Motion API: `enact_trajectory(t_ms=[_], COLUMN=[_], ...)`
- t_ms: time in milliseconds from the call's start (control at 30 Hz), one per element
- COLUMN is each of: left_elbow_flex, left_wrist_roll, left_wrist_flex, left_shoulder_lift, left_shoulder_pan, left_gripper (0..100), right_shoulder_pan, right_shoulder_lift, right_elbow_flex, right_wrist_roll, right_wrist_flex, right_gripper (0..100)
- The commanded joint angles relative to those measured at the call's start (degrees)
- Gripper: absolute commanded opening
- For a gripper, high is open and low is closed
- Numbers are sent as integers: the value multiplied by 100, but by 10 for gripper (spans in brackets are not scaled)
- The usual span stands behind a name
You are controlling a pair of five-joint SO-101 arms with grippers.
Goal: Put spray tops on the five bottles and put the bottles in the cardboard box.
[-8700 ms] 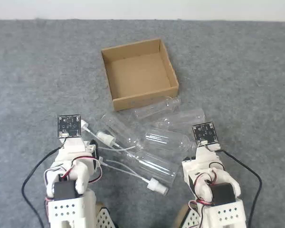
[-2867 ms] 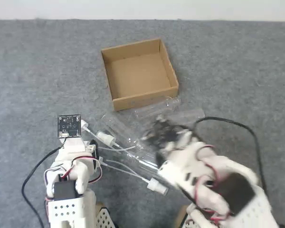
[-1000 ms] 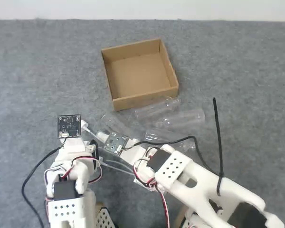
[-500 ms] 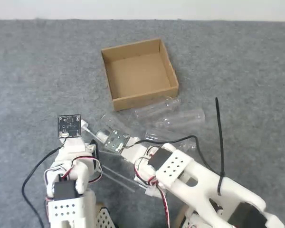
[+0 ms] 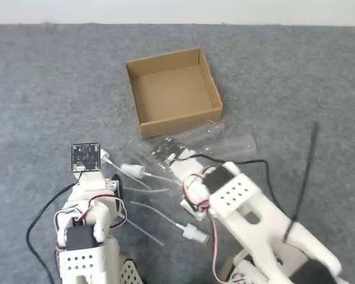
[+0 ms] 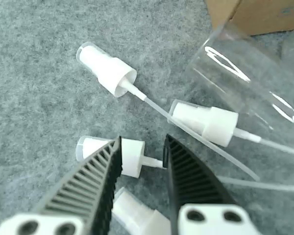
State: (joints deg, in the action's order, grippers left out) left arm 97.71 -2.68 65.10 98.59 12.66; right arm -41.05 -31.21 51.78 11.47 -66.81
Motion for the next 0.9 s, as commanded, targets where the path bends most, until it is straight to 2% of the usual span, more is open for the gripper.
enact_trajectory(t_ms=[0, 200, 367, 667, 867], left_elbow_flex=[-84, -84, -84, -84, -84], left_wrist_roll=[9, 9, 9, 9, 9], left_wrist_flex=[0, 0, 0, 0, 0], left_shoulder_lift=[97, 97, 97, 97, 97], left_shoulder_pan=[18, 18, 18, 18, 18], left_gripper=[127, 127, 127, 127, 127], right_shoulder_pan=[356, 840, 1473, 2730, 3591], right_shoulder_lift=[-998, -1912, -2264, -2352, -2325], right_elbow_flex=[-387, -378, -378, -387, -387], right_wrist_roll=[-44, -44, -44, -35, 237], right_wrist_flex=[-391, -866, -866, -743, -470], right_gripper=[48, 48, 48, 52, 49])
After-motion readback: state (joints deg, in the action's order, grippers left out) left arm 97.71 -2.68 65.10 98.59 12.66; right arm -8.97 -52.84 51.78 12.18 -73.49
